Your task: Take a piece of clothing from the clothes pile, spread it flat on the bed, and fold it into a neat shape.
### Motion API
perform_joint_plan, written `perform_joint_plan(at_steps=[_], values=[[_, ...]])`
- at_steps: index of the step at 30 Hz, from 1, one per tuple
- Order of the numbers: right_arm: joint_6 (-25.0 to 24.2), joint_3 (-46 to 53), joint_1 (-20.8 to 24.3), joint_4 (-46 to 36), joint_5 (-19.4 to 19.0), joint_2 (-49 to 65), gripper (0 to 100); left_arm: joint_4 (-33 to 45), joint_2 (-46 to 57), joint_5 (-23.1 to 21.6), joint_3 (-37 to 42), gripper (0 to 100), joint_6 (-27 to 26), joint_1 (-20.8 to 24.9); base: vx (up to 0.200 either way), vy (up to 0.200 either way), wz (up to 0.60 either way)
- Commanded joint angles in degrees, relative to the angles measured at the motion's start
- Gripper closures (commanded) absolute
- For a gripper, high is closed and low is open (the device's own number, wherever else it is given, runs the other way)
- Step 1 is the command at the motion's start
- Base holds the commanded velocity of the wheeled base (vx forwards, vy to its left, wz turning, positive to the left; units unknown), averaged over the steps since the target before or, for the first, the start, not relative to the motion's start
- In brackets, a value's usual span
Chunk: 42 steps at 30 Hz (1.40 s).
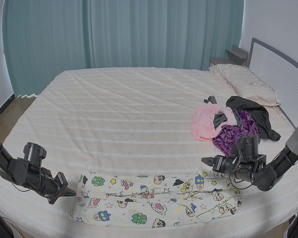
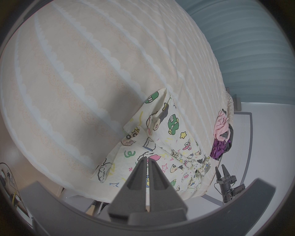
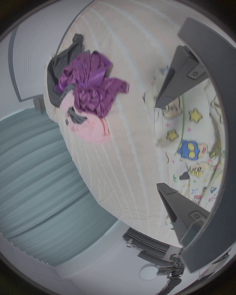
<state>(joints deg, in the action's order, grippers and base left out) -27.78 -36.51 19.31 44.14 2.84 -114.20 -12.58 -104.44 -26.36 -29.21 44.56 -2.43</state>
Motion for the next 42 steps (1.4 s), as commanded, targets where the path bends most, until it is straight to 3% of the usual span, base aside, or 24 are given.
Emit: perform_joint_plan(at_steps=[1, 6, 28, 29, 42], values=[[-0.08, -8.49, 7.06, -4.33, 0.76, -8.23, 0, -0.08, 0.11, -0.01, 0.64, 100, 0.09, 0.84, 0.000, 0.000, 0.00], [0.45, -12.27, 8.99, -4.59, 3.93, -13.94, 0, -0.16, -0.07, -0.01, 0.64, 100, 0.00, 1.02, 0.000, 0.000, 0.00], [6.95, -15.52, 8.90, -7.40, 8.15, -14.65, 0, -2.80, -0.24, 0.08, 1.96, 100, 0.00, 1.20, 0.000, 0.000, 0.00], [6.95, -15.52, 8.90, -7.40, 8.15, -14.65, 100, -2.80, -0.24, 0.08, 1.96, 100, 0.00, 1.20, 0.000, 0.000, 0.00], [6.95, -15.43, 9.17, -8.19, 9.02, -13.86, 100, -2.89, -0.42, 0.16, 1.96, 100, 0.00, 1.28, 0.000, 0.000, 0.00]])
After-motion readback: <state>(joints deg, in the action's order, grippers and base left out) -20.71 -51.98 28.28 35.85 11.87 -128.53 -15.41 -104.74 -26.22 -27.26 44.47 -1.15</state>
